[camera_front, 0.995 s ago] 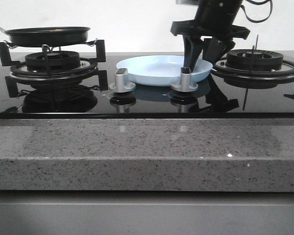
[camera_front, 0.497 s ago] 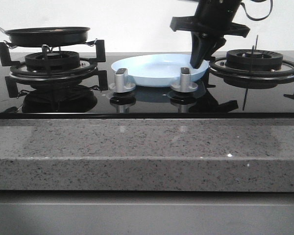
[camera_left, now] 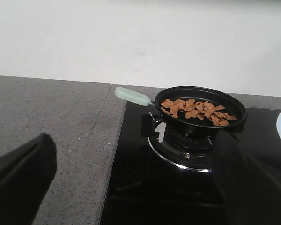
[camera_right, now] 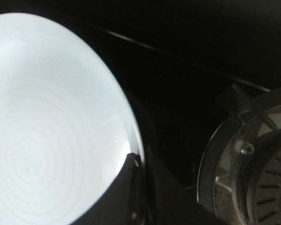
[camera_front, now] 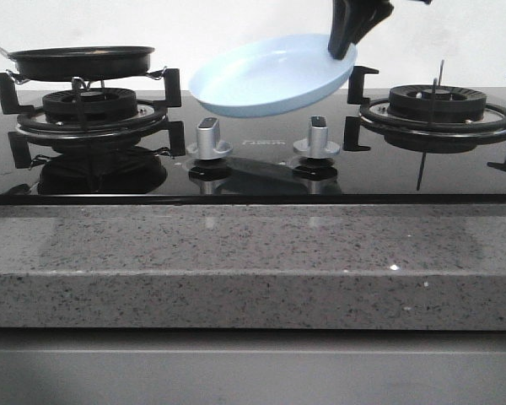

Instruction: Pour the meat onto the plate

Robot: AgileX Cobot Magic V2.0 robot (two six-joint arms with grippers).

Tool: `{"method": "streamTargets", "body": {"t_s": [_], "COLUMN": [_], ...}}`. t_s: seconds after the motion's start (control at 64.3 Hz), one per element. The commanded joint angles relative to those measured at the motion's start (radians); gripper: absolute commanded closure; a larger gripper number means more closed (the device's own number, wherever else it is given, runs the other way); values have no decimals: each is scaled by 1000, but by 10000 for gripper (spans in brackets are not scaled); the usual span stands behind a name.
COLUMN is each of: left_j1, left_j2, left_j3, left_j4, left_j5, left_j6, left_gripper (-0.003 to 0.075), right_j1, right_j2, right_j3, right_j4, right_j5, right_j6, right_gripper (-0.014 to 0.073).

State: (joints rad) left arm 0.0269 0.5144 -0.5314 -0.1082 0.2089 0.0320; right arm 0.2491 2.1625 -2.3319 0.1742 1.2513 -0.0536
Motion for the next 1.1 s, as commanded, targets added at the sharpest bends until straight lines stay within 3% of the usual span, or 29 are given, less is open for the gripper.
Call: {"method": "streamTargets", "body": {"t_s": [0.0, 0.155, 0.358, 0.528, 0.653, 0.793, 1.088], "left_j1": [2, 2, 2, 2, 2, 2, 2], "left_j2": [9, 9, 9, 9, 9, 9, 9], "left_j3": [-36, -36, -36, -36, -36, -36, -36], "left_j4": [0, 0, 0, 0, 0, 0, 0], "left_j5": [-85, -85, -85, -85, -85, -85, -85], "left_j6": [-5, -5, -5, -5, -5, -5, -5], "left_gripper": [63, 63, 63, 63, 63, 63, 63], "right_j1": [-2, -2, 36, 65, 73, 73, 73], "right_j2": [-103, -154, -287, -430, -539, -606, -612], "right_j3": [-35, -19, 163, 464, 728, 910, 967], "right_j4": [27, 95, 144, 143, 152, 175, 177], "right_j5": [90, 91, 53, -143, -374, -523, -571], "right_j6": [7, -1, -43, -48, -48, -49, -49], "right_gripper": [654, 654, 654, 654, 654, 654, 654]}}
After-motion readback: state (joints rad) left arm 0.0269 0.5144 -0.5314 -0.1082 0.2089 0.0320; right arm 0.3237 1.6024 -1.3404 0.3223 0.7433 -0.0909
